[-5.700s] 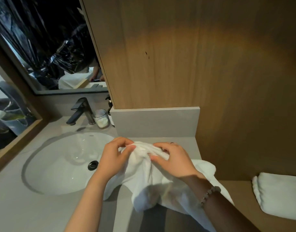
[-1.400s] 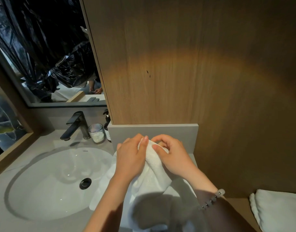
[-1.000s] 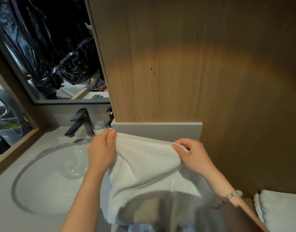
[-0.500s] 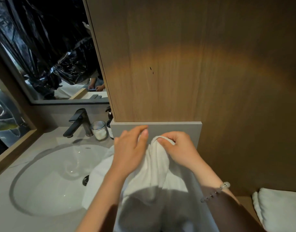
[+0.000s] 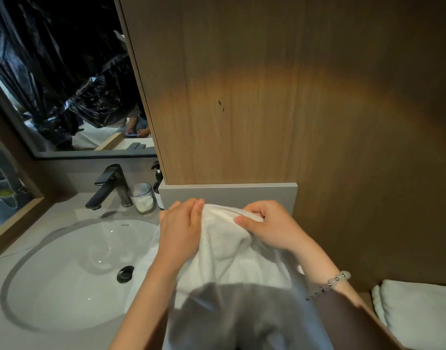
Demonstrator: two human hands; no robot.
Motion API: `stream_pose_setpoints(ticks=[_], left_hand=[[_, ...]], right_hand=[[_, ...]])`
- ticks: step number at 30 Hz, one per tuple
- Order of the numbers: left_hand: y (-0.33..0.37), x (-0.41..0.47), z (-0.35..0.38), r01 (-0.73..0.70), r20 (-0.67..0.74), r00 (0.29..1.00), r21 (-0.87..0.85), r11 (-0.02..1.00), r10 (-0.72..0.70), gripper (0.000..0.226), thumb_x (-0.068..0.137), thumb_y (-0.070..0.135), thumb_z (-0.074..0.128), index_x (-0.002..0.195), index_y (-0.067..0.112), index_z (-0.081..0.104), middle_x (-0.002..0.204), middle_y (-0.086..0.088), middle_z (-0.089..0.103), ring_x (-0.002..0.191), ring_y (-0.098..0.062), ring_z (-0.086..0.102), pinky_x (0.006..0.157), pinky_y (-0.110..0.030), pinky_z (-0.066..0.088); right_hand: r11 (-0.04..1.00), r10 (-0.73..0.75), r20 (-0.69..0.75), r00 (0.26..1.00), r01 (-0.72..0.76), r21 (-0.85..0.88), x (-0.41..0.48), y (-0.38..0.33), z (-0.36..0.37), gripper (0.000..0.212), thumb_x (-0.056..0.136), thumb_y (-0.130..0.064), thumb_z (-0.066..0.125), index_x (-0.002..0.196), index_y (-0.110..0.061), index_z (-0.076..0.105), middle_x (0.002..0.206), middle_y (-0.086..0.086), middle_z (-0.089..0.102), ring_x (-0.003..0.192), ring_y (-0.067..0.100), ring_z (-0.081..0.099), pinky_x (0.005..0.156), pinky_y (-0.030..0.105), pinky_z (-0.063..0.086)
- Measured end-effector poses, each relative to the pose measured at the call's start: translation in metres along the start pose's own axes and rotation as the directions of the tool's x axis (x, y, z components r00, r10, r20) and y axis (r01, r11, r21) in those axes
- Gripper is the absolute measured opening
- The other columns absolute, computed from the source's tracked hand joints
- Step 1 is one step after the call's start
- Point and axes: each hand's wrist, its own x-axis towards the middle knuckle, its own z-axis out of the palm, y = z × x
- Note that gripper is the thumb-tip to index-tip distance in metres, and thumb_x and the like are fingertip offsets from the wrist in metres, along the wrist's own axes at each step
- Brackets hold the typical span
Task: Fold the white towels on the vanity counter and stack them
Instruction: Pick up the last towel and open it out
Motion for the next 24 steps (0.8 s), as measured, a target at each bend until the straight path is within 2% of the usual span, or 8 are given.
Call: stream_pose_setpoints(ticks=[4, 8, 10, 13, 16, 18, 22, 24], left_hand=[[-0.012, 0.007, -0.015, 0.083, -0.051, 0.995, -0.029, 0.996, -0.084, 0.047, 0.099, 0.025, 0.038, 0.053, 0.022, 0.027, 0.051, 0.006, 0.035, 0.058, -0.010, 0.035, 0.070, -0.033, 0.025], [-0.029, 0.011, -0.027, 0.161, -0.062, 0.985, -0.036, 0.986, -0.164, 0.045, 0.099, 0.021, 0.037, 0.055, 0.019, 0.034, 0.056, 0.001, 0.043, 0.062, -0.020, 0.040, 0.074, -0.037, 0.030], [-0.033, 0.010, -0.030, 0.177, -0.065, 0.982, -0.018, 0.984, -0.178, 0.044, 0.100, 0.019, 0.038, 0.056, 0.017, 0.039, 0.058, 0.000, 0.047, 0.064, -0.019, 0.042, 0.076, -0.039, 0.032], [-0.048, 0.010, -0.037, 0.242, -0.109, 0.963, -0.054, 0.969, -0.247, 0.039, 0.100, 0.024, 0.037, 0.070, 0.007, 0.055, 0.073, -0.009, 0.060, 0.078, -0.029, 0.053, 0.083, -0.044, 0.040], [-0.064, 0.013, -0.051, 0.344, -0.094, 0.930, -0.107, 0.933, -0.354, 0.035, 0.100, 0.028, 0.037, 0.076, 0.011, 0.056, 0.076, -0.006, 0.059, 0.081, -0.028, 0.052, 0.076, -0.039, 0.039], [-0.065, 0.014, -0.056, 0.316, -0.053, 0.945, -0.083, 0.945, -0.321, 0.033, 0.099, 0.027, 0.038, 0.074, 0.016, 0.057, 0.077, -0.003, 0.059, 0.082, -0.026, 0.052, 0.072, -0.035, 0.036], [-0.041, 0.012, -0.043, 0.132, 0.032, 0.991, -0.021, 0.991, -0.132, 0.028, 0.100, 0.028, 0.040, 0.105, 0.018, 0.066, 0.100, 0.006, 0.062, 0.097, -0.013, 0.053, 0.081, -0.009, 0.032], [-0.023, 0.007, -0.026, 0.056, 0.095, 0.994, -0.069, 0.996, -0.049, 0.046, 0.093, 0.050, 0.035, 0.113, 0.022, 0.065, 0.106, 0.012, 0.061, 0.104, -0.015, 0.053, 0.093, -0.016, 0.032]], right_hand=[[0.999, 0.026, 0.043, 0.999, -0.027, 0.025, -0.006, 0.011, -0.016, 0.031, 0.089, -0.025, 0.062, 0.059, -0.019, 0.059, 0.049, -0.014, 0.049, 0.047, -0.001, 0.040, 0.051, 0.017, 0.030], [0.998, 0.030, 0.075, 0.997, -0.034, 0.058, -0.010, 0.019, -0.027, 0.025, 0.091, -0.026, 0.058, 0.082, -0.006, 0.069, 0.073, 0.012, 0.065, 0.065, 0.011, 0.052, 0.063, 0.028, 0.040], [0.998, 0.034, 0.100, 0.994, -0.039, 0.054, -0.010, 0.018, -0.029, 0.028, 0.093, -0.026, 0.056, 0.084, -0.003, 0.068, 0.063, 0.007, 0.056, 0.056, 0.006, 0.046, 0.057, 0.025, 0.037], [0.997, 0.059, 0.071, 0.996, -0.062, 0.040, -0.013, 0.020, -0.034, 0.039, 0.095, -0.029, 0.051, 0.066, -0.003, 0.049, 0.050, -0.001, 0.034, 0.043, 0.007, 0.029, 0.050, 0.025, 0.027], [0.974, 0.118, -0.010, 0.993, -0.114, 0.193, -0.017, 0.022, -0.038, 0.040, 0.098, -0.027, 0.044, 0.063, -0.012, 0.032, 0.042, -0.007, 0.022, 0.036, 0.007, 0.020, 0.049, 0.021, 0.030], [0.968, 0.080, -0.064, 0.995, -0.062, 0.245, -0.016, 0.018, -0.035, 0.040, 0.098, -0.026, 0.043, 0.064, -0.006, 0.038, 0.050, -0.003, 0.024, 0.046, 0.009, 0.022, 0.059, 0.025, 0.030], [0.959, -0.030, -0.117, 0.993, 0.062, 0.277, -0.009, 0.001, -0.019, 0.039, 0.098, -0.019, 0.044, 0.061, -0.014, 0.034, 0.048, -0.015, 0.024, 0.044, 0.002, 0.021, 0.045, 0.019, 0.019], [0.963, -0.082, -0.114, 0.990, 0.108, 0.246, -0.003, -0.006, -0.008, 0.043, 0.098, -0.017, 0.045, 0.058, -0.019, 0.030, 0.043, -0.014, 0.023, 0.043, 0.002, 0.022, 0.044, 0.017, 0.019]])
